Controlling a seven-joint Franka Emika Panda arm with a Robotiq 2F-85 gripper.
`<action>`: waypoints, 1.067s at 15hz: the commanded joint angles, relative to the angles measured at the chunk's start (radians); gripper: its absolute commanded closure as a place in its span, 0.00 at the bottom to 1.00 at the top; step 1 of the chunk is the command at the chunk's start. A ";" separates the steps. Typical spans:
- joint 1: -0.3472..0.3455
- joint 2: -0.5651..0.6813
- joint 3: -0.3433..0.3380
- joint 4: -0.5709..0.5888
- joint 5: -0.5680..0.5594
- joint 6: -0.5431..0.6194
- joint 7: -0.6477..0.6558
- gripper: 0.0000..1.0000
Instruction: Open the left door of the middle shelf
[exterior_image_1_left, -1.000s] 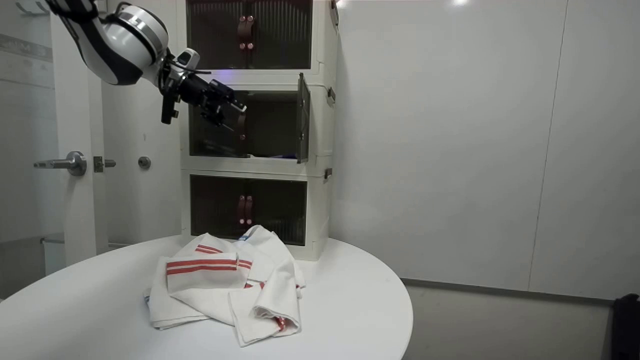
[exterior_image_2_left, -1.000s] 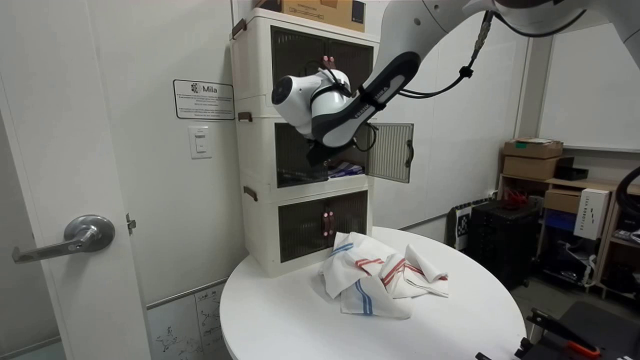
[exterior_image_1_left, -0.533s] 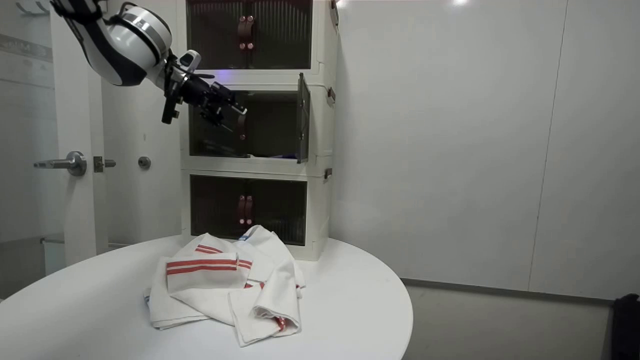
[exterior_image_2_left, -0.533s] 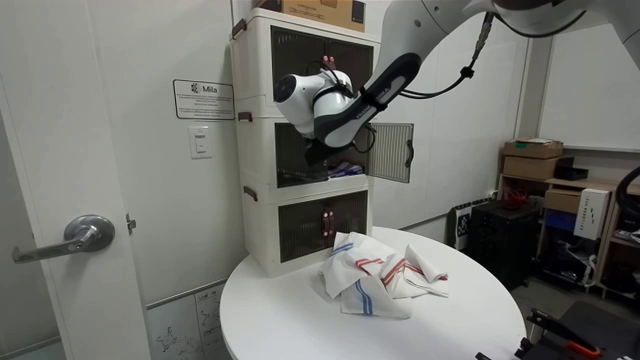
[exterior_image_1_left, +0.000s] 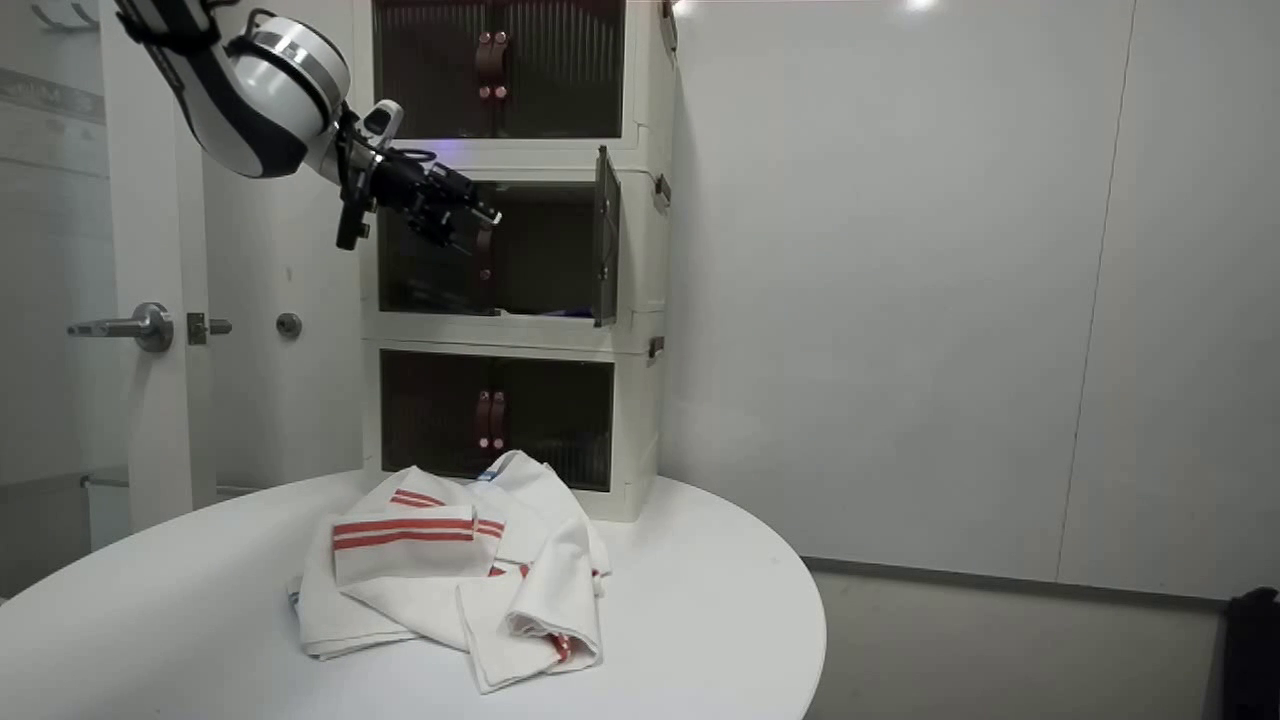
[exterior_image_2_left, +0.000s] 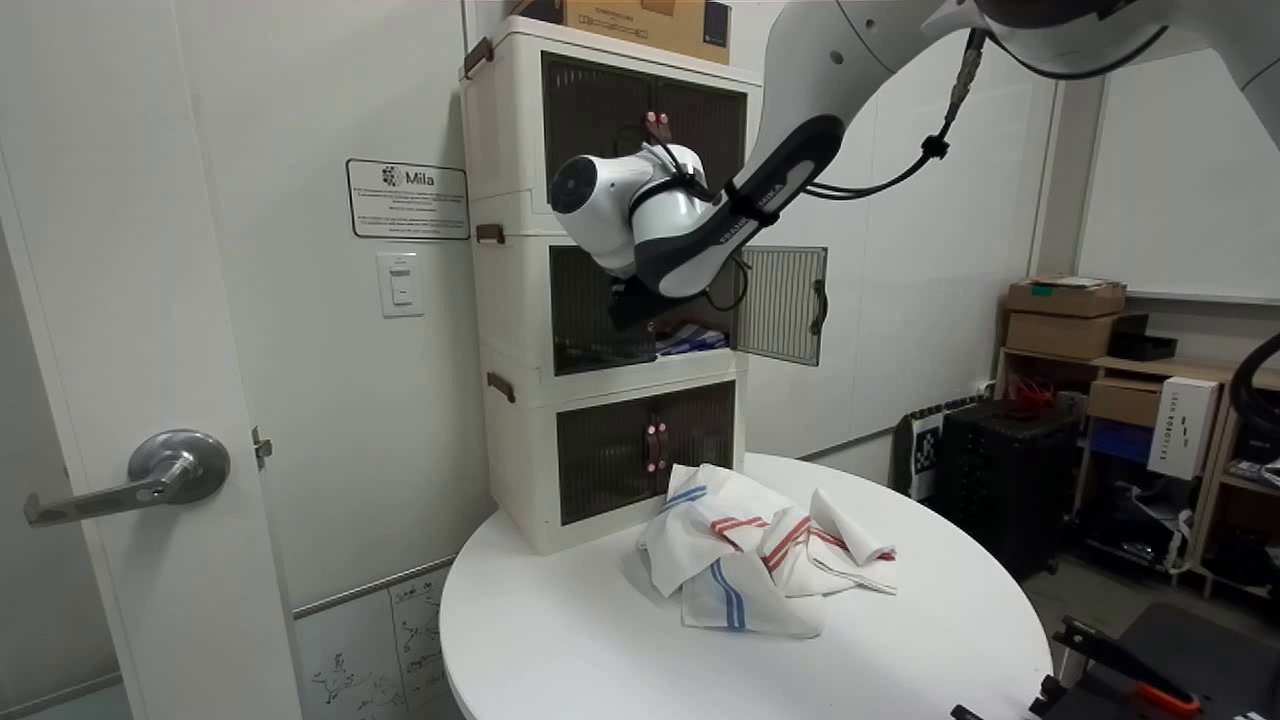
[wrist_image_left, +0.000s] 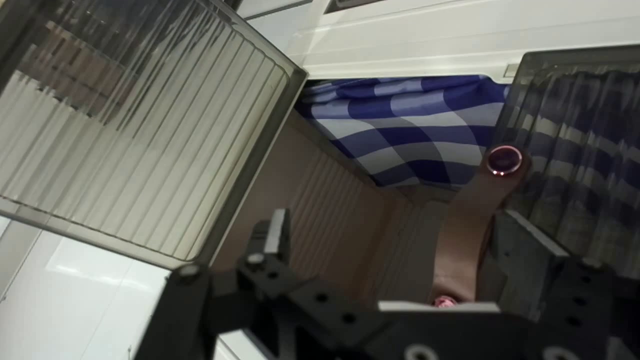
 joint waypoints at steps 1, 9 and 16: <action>0.004 0.024 -0.011 0.033 -0.054 0.015 0.062 0.00; 0.003 0.030 -0.008 0.036 -0.084 0.003 0.117 0.25; 0.010 0.032 -0.003 0.038 -0.071 -0.010 0.116 0.75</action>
